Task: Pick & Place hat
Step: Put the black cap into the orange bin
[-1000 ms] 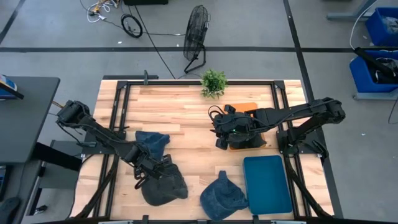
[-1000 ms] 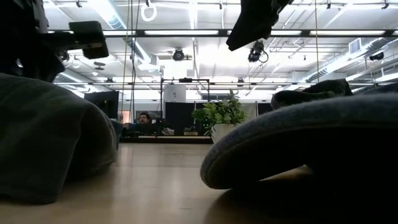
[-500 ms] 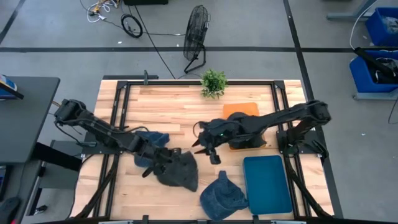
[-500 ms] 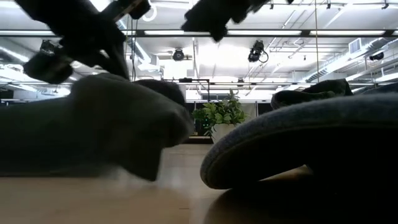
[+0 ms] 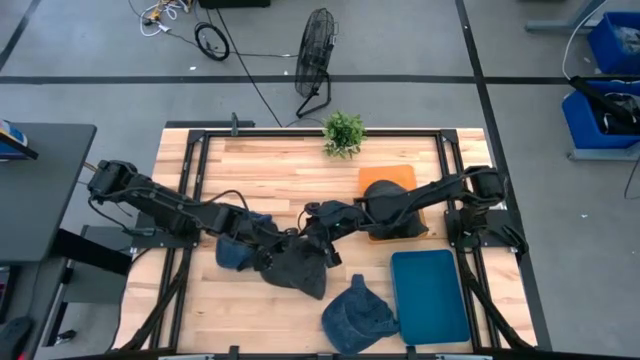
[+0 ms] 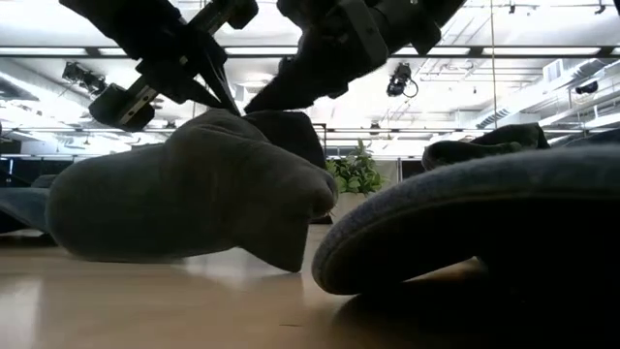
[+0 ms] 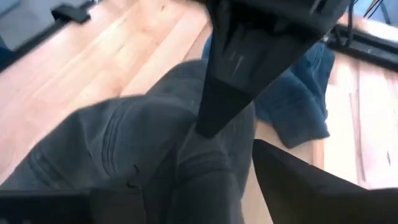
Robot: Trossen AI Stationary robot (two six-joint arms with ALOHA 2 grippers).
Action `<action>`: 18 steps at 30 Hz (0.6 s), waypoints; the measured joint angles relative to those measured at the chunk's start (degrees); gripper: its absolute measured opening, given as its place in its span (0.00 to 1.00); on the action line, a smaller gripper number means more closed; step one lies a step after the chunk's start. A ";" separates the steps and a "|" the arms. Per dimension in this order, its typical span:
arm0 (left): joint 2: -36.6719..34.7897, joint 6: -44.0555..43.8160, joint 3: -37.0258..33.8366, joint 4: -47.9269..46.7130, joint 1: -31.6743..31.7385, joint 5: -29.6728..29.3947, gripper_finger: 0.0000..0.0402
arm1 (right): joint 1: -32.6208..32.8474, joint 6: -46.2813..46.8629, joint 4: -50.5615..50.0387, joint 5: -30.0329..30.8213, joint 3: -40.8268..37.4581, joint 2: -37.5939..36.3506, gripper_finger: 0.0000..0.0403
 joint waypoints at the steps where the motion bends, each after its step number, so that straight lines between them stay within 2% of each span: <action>1: 0.00 0.27 0.00 0.21 0.00 -0.04 0.01 | -0.14 0.04 -0.47 -0.02 -0.02 0.00 0.54; 7: 0.00 2.72 0.00 4.13 0.00 -0.44 0.01 | -0.68 1.69 -4.80 -0.58 0.00 -0.02 0.56; 10: 0.00 2.63 0.00 4.26 0.41 -0.37 0.01 | -0.65 1.52 -4.94 -0.65 0.00 -0.02 0.53; 13: 0.00 -0.67 0.00 3.46 1.08 -0.42 0.01 | -0.57 0.62 -5.14 -1.59 0.00 -0.02 0.45; 18: 0.00 -10.97 0.00 3.62 1.66 -0.34 0.01 | -0.57 0.40 -6.10 -1.75 0.00 -0.02 0.24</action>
